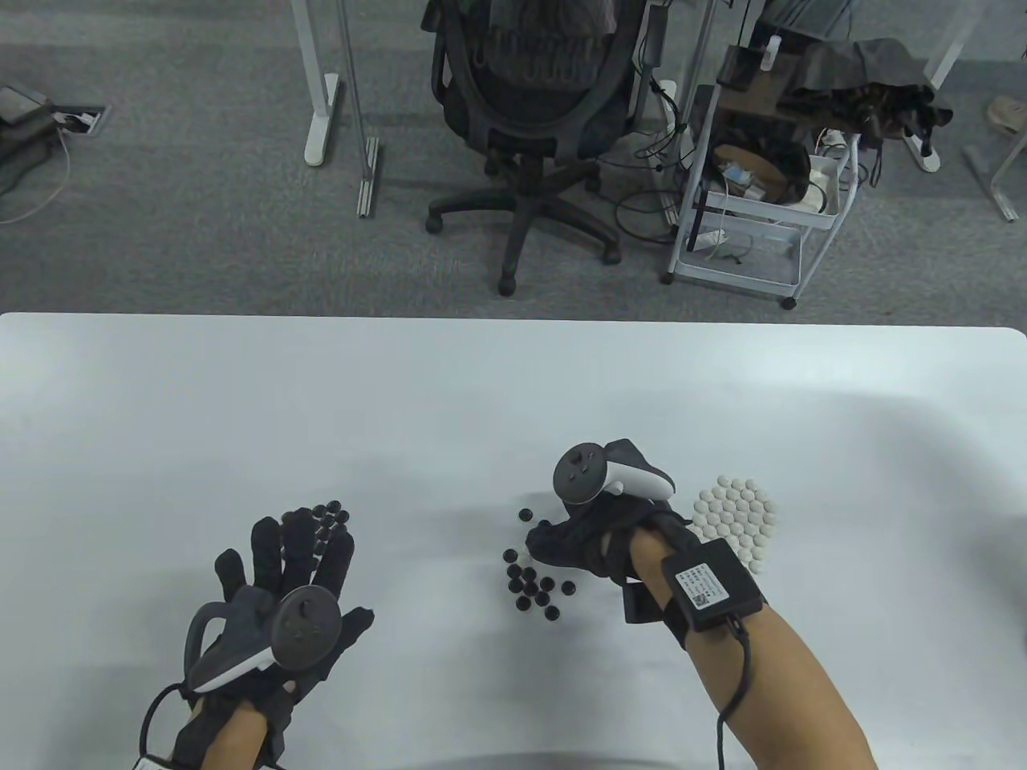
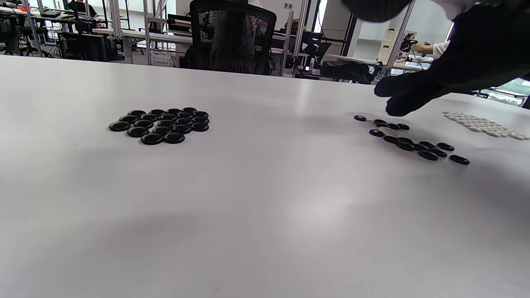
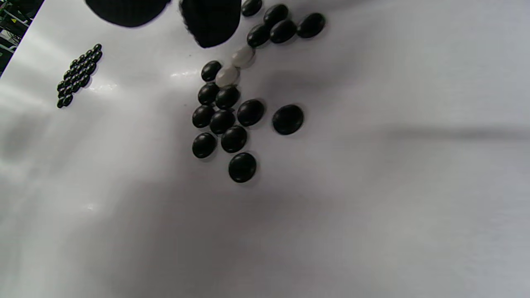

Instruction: Go stone sorting task

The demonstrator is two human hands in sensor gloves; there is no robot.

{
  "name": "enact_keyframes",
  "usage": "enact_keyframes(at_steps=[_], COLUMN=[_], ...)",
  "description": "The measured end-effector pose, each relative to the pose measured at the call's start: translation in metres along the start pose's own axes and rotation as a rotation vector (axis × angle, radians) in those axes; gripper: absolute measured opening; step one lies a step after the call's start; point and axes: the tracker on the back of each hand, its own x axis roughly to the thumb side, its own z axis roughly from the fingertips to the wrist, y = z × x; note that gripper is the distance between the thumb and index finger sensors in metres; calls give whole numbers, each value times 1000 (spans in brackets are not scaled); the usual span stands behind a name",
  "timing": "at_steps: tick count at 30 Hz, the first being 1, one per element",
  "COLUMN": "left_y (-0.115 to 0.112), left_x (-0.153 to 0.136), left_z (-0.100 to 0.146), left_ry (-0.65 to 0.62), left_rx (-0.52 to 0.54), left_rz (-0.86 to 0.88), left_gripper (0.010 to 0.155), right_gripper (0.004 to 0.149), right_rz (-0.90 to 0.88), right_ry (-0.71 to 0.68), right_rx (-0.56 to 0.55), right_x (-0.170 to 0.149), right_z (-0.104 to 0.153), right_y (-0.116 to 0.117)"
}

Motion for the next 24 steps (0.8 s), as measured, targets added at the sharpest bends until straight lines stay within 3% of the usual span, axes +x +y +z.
enact_keyframes(at_steps=[7,15,24], left_y=[3,5,5], left_x=[-1,-1,-1], left_z=[4,5,5], left_ry=[1,-4,-9], left_rx=[20,31,35], left_rz=[10,9,8], left_gripper=[77,77,77], right_gripper=[61,60,61], right_rz=[9,-9,-35], right_ry=[36,137,345], right_rx=[27,59,-17], right_x=[-5,-41,-102], right_z=[-13,16,47], right_y=[8,2,-18])
